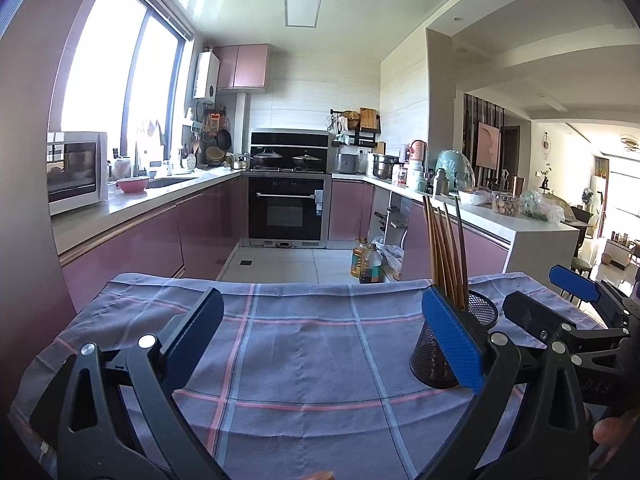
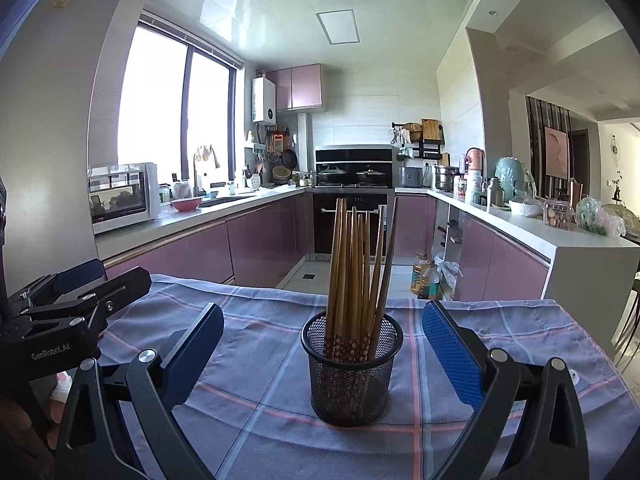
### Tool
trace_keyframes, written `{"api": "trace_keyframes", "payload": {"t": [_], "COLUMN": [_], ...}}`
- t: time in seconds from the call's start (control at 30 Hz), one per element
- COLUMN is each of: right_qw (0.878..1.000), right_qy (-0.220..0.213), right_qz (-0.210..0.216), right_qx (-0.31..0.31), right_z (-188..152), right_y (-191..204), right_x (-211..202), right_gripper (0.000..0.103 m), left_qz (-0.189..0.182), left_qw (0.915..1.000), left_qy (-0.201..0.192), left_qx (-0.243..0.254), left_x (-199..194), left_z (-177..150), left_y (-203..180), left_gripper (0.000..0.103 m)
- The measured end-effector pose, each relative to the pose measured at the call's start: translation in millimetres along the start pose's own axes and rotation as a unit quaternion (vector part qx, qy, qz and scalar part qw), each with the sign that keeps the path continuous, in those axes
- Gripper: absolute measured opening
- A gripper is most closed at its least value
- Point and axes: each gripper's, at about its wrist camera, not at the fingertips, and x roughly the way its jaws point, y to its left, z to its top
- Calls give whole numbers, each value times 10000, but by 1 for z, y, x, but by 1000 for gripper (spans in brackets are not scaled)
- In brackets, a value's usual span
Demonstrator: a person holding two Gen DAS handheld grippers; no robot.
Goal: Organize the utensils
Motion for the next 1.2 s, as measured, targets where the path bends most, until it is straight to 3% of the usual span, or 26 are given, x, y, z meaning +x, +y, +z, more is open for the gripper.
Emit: {"api": "trace_keyframes", "payload": {"t": [1.2], "right_qw": [10000], "right_qy": [-47], "right_qz": [78], "right_qx": [-39], "right_z": [1], "right_y": [1], "right_x": [-6], "right_gripper": [96], "left_qz": [26], "left_qw": [10000], "left_qy": [-51], "left_qx": [-8], "left_x": [-5], "left_z": [0], "left_y": [-1], "left_gripper": [98]}}
